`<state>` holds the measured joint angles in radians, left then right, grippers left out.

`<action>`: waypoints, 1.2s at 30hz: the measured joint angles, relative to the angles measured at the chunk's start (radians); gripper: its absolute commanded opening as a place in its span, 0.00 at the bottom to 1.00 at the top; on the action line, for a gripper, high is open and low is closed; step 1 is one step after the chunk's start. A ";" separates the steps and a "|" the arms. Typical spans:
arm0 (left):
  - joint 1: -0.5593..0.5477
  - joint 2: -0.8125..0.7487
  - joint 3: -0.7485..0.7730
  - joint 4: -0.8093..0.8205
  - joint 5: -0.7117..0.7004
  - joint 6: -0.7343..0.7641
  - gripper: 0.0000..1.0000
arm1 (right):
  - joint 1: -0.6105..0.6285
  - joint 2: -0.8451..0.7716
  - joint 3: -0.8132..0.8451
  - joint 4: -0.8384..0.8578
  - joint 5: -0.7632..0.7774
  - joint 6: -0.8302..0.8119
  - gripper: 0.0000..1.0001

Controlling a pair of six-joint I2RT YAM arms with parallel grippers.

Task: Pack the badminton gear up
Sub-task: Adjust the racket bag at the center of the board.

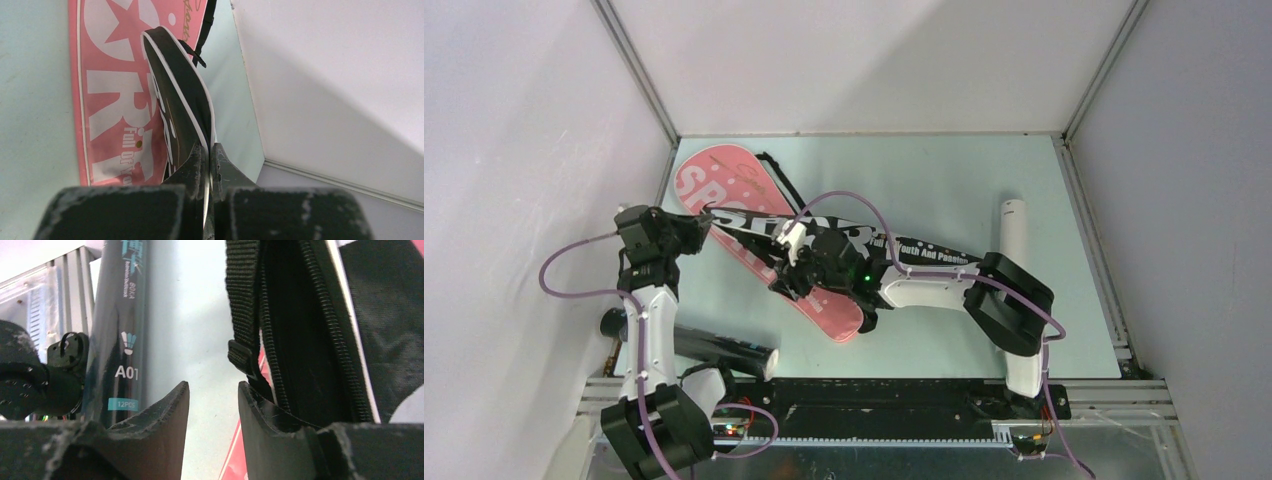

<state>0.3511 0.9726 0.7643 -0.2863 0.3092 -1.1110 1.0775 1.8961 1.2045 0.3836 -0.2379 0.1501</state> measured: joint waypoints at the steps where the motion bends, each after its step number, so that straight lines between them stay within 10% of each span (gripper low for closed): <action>1: 0.000 -0.001 0.000 0.000 0.000 -0.002 0.00 | 0.001 0.001 0.000 0.000 0.014 0.001 0.42; 29: 0.000 -0.006 0.000 0.000 -0.018 -0.014 0.00 | 0.009 -0.028 -0.180 -0.059 0.295 -0.182 0.42; 36: 0.000 -0.006 0.000 -0.001 -0.023 -0.014 0.00 | 0.007 -0.029 -0.227 -0.042 0.344 -0.220 0.00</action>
<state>0.3508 0.9665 0.7647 -0.2871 0.2867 -1.1248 1.0843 1.8668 0.9779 0.3420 0.1062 -0.0696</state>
